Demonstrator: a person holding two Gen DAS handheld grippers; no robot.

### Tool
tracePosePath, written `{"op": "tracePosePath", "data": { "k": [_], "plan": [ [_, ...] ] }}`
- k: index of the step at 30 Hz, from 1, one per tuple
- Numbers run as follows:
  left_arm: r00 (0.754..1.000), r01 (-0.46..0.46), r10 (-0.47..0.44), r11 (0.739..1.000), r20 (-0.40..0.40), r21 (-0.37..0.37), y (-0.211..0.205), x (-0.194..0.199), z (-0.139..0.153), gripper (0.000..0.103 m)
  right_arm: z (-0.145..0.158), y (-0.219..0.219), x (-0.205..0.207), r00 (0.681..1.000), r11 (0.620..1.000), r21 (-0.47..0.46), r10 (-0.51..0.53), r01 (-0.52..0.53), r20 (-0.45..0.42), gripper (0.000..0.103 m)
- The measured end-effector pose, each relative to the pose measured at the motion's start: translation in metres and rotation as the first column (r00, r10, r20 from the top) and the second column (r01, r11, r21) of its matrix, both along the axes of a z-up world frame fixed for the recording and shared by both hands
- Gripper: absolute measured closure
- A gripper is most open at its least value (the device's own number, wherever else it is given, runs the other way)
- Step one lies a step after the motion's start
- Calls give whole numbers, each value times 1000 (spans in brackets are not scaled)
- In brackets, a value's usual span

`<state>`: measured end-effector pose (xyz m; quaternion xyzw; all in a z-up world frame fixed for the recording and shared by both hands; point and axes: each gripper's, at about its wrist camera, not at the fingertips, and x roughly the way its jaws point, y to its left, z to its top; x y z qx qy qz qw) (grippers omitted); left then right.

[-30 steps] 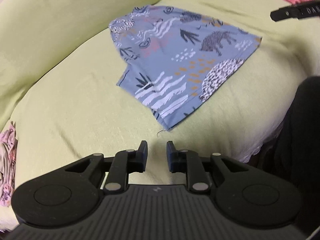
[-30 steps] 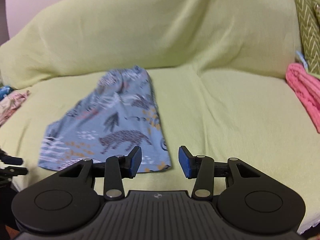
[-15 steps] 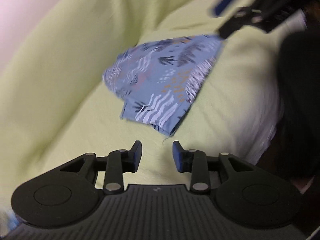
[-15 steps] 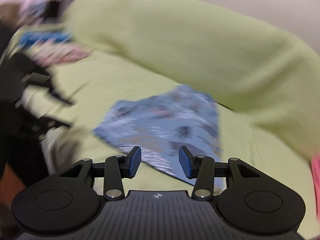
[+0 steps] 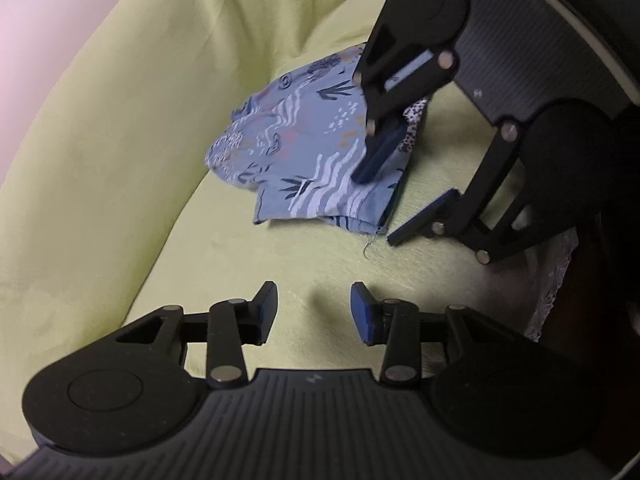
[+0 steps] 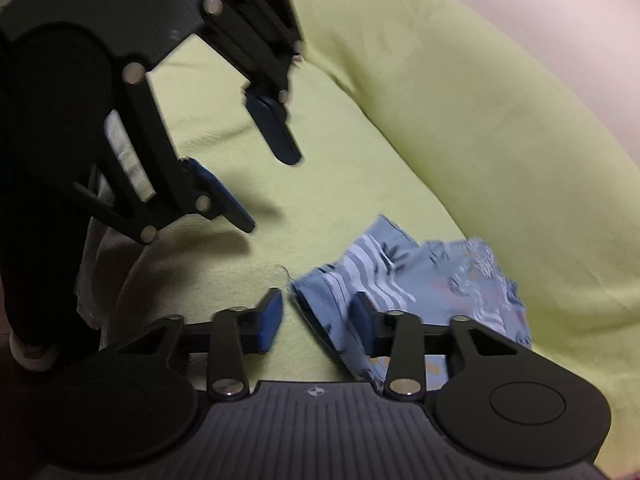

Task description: Fold clothes

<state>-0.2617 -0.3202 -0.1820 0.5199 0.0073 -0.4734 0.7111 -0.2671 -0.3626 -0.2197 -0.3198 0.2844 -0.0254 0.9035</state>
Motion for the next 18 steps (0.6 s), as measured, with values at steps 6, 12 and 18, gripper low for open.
{"op": "tracePosePath", "data": {
  "k": [6, 12, 18],
  "plan": [
    [941, 237, -240, 971, 237, 43, -6, -2, -19, 59, 17, -22, 0, 1000, 992, 123, -22, 22, 1, 99],
    [763, 443, -468, 881, 446, 166, -14, 2, -48, 56, 33, -31, -3, 1000, 989, 148, 0, -3, 22, 99],
    [598, 520, -573, 810, 561, 273, -29, 16, -70, 93, 40, -44, -10, 999, 987, 158, 30, -34, 26, 95]
  ]
}}
